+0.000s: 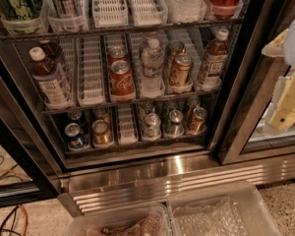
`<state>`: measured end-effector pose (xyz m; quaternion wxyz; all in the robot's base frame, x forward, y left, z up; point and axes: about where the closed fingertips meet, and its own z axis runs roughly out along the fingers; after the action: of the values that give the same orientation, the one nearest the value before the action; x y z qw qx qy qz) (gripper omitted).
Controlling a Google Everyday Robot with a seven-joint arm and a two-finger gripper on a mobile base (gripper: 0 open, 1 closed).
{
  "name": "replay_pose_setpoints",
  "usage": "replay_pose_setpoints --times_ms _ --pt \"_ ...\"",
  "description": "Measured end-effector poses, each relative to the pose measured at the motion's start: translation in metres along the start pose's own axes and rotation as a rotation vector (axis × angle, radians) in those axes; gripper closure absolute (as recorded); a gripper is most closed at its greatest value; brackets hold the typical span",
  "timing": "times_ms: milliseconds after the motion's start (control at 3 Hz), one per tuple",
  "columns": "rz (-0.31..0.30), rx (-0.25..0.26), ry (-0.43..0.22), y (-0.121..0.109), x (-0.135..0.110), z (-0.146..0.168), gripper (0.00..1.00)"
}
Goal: Pick blue plastic bottle from bottom shelf of fridge
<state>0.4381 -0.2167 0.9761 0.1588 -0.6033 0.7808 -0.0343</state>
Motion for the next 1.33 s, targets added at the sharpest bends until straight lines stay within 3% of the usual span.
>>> replay_pose_setpoints --times_ms 667,1000,1333 --pt "-0.002 0.018 -0.027 0.0 -0.003 0.001 0.0" --pt "0.071 0.025 -0.113 -0.003 -0.007 0.022 0.0" --pt "0.202 0.012 -0.257 -0.014 -0.016 0.045 0.0"
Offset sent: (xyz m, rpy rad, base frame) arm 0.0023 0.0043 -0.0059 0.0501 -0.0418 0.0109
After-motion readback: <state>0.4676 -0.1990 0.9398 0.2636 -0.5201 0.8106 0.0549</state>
